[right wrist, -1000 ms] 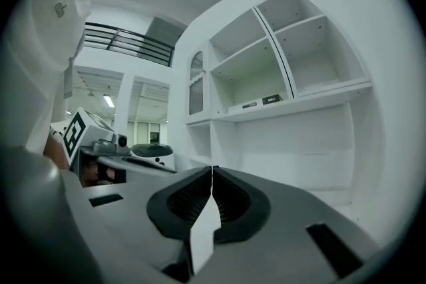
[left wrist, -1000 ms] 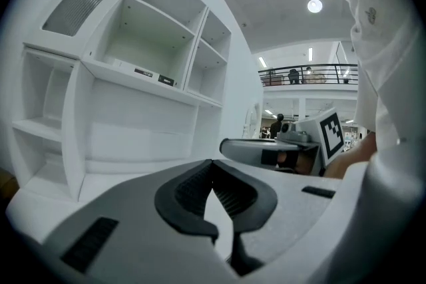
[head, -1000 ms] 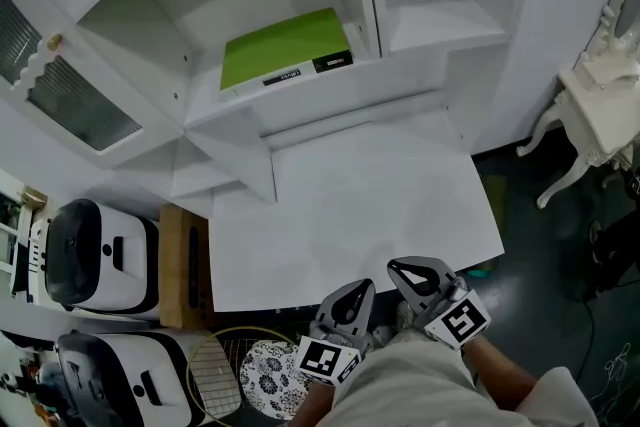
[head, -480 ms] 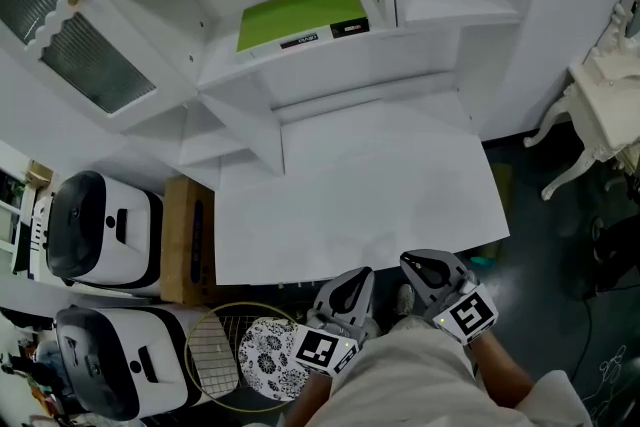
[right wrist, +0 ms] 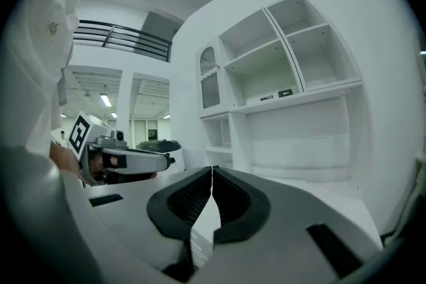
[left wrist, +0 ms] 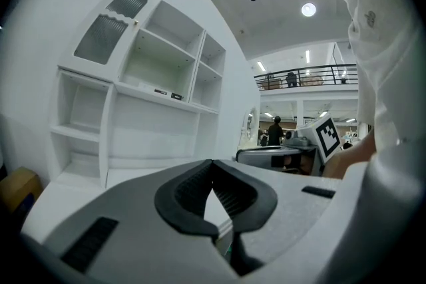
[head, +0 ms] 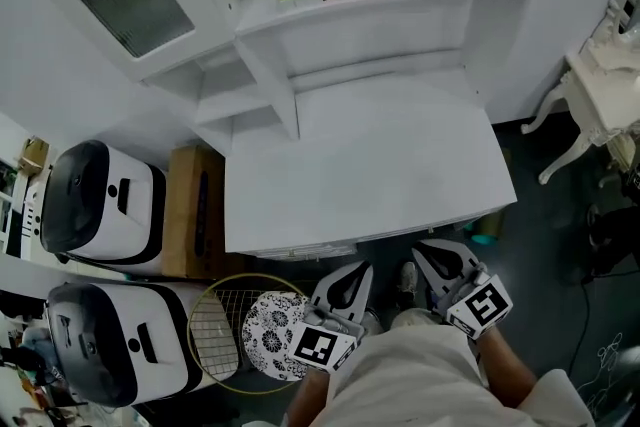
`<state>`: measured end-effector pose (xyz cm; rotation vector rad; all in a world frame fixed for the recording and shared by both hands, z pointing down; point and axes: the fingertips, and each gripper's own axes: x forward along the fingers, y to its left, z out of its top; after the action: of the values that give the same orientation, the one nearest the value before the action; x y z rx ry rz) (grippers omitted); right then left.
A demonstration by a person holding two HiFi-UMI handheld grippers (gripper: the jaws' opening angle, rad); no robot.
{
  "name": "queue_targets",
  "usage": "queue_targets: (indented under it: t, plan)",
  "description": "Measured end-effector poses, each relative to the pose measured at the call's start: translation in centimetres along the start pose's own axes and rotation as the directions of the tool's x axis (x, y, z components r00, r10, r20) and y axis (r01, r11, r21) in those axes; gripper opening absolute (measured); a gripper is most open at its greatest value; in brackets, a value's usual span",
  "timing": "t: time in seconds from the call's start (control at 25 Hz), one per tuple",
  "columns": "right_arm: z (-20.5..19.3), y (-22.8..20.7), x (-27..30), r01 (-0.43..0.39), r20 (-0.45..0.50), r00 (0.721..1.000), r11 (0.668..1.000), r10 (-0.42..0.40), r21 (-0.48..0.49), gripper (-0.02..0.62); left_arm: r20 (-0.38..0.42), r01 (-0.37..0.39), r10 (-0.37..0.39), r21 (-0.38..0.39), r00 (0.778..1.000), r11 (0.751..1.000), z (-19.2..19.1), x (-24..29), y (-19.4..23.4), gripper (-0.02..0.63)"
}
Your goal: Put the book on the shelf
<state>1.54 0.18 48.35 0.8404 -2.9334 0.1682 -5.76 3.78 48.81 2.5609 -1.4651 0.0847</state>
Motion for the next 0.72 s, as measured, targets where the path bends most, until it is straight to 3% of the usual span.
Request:
queue_targets:
  t: [0.36, 0.72]
  plan:
    - [-1.5, 7.3, -3.7, 0.061, -0.037, 0.997, 0.998, -0.061, 0.0, 0.017, 0.005, 0.056, -0.056, -0.034, 0.998, 0.998, -2.6, -6.8, -2.9, 0.002]
    - [-2.0, 9.7, -6.0, 0.079, -0.034, 0.996, 0.997, -0.08, -0.018, 0.017, -0.023, 0.065, -0.065, -0.02, 0.998, 0.998, -3.4, -9.5, -5.2, 0.002]
